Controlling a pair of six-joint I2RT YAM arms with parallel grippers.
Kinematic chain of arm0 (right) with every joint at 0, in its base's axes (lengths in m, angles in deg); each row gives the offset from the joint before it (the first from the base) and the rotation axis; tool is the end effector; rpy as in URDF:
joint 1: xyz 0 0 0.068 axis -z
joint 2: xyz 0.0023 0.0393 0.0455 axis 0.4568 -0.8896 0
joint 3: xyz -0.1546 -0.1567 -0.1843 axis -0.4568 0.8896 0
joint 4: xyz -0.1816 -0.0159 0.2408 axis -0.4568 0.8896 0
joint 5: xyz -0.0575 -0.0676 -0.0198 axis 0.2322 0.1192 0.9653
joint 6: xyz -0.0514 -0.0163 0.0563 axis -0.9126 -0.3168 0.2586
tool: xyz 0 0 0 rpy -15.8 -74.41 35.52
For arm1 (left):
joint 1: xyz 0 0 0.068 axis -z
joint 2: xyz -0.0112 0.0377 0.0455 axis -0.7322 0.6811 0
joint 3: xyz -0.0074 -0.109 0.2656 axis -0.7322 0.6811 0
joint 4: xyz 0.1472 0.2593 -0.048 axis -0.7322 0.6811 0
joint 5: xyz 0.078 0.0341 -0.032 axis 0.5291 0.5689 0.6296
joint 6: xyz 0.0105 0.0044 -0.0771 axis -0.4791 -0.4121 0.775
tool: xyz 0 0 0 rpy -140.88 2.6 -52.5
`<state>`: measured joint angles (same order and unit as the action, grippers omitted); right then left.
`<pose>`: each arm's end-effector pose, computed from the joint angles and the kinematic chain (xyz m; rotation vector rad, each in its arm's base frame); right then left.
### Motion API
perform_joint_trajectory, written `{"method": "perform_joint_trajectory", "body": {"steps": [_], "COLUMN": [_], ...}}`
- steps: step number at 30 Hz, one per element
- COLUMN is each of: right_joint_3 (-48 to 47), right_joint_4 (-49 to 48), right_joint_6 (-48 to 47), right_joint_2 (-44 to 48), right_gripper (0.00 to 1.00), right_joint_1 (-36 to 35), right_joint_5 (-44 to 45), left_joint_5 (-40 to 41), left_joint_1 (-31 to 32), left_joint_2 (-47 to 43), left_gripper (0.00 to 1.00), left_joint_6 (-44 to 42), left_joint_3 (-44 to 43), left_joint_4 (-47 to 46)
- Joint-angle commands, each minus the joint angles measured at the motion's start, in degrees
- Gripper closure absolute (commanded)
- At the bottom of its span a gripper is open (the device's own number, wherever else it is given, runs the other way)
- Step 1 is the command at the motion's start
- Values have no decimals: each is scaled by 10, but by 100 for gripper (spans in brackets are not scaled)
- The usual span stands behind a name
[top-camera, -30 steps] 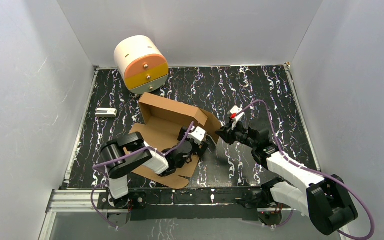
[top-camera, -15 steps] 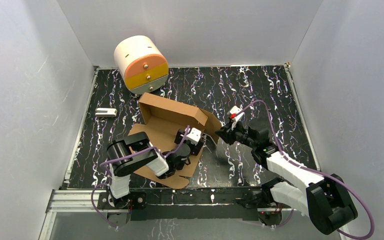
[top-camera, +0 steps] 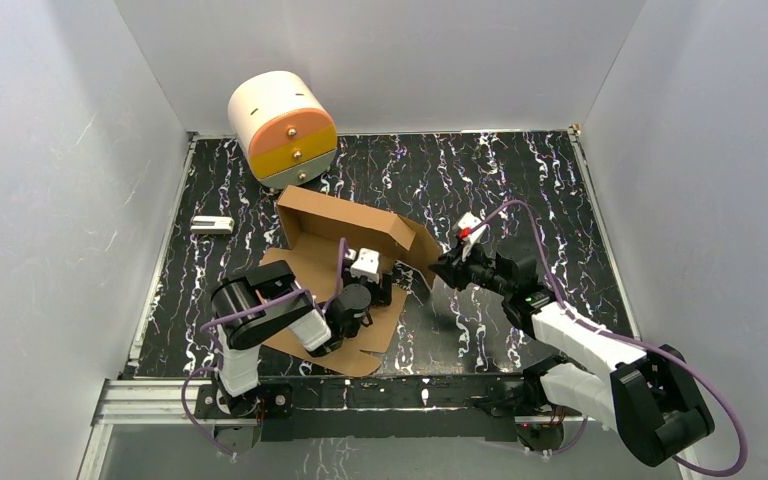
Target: Fold the paper box
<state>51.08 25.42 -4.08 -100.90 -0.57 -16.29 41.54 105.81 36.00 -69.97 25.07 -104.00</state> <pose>0.2284 0.1509 0.1912 -0.7561 1.6603 0.6968 0.2066 -0.2622 0.0834 0.2198 1.6802 -0.3536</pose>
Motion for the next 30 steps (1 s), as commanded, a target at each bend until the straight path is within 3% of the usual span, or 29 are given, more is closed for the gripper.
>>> {"method": "perform_joint_trajectory", "body": {"steps": [1, 7, 11, 15, 24, 30], "right_joint_3": [0, -17, -34, -57, -117, -130], "right_joint_4": [-47, -29, 5, 44, 85, 59], "right_joint_6": [-5, 0, -1, -15, -38, -56], "right_joint_2": [-9, 7, 52, 95, 68, -24], "right_gripper": [71, 60, 48, 41, 40, 40], "right_joint_1": [0, 0, 0, 0, 16, 32], "right_joint_5": [-19, -15, 30, 100, 264, 207], "left_joint_5": [-14, -31, -44, -46, -59, -70], "left_joint_1": [-17, -20, -21, -23, -33, -45], "left_joint_2": [-10, 5, 10, 10, 16, 6], "left_gripper": [37, 38, 38, 38, 38, 40], "left_joint_6": [73, 87, 91, 92, 111, 135], "left_joint_3": [14, 22, 27, 32, 37, 48], "left_joint_4": [-80, -81, -81, -82, -86, -90]}}
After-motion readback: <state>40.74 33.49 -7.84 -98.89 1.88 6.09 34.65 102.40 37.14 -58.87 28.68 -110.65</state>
